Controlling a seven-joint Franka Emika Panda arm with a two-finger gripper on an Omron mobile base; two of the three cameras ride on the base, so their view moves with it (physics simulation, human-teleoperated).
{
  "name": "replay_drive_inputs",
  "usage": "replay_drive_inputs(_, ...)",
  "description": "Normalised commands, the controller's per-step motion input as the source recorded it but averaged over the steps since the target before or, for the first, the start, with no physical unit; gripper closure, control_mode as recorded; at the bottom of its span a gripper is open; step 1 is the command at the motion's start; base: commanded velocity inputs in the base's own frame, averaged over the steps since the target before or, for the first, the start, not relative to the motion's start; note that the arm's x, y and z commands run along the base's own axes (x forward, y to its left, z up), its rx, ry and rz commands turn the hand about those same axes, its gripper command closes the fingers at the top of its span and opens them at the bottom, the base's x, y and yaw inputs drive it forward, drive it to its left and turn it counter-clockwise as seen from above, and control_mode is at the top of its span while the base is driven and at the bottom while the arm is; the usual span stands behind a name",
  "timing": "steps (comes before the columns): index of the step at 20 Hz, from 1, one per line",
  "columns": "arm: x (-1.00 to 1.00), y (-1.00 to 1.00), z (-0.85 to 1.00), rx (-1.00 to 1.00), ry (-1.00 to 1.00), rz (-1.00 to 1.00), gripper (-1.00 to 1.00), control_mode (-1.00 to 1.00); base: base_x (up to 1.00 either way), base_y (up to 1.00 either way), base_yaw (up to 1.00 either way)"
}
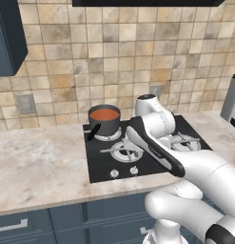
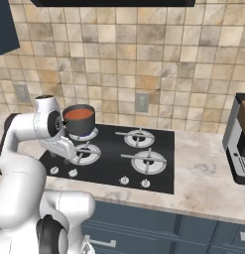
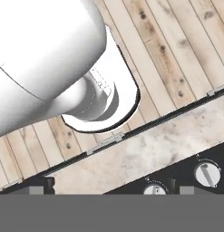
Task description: Wait until the marinara sauce is simmered to a deep red color and then turn off the stove.
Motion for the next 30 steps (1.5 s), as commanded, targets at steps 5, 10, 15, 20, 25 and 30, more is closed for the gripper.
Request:
replay_drive_inputs(5, 0.04, 0.03, -0.30, 0.00, -0.02, -0.01, -1.00, -1.00, 0.00, 0.00, 0.00)
replay_drive_inputs(10, 0.25, 0.00, -0.21, 0.00, 0.00, 0.00, -1.00, -1.00, 0.00, 0.00, 0.00)
replay_drive_inputs(15, 0.34, 0.00, -0.23, 0.00, 0.00, 0.00, -1.00, -1.00, 0.00, 0.00, 0.00)
replay_drive_inputs(20, 0.34, 0.00, -0.28, 0.00, 0.00, 0.00, -1.00, -1.00, 0.00, 0.00, 0.00)
replay_drive_inputs(25, 0.20, 0.00, -0.26, 0.00, 0.01, 0.00, -1.00, -1.00, 0.00, 0.00, 0.00)
replay_drive_inputs(30, 0.01, 0.00, -0.09, 0.00, 0.02, 0.00, -1.00, -1.00, 0.00, 0.00, 0.00)
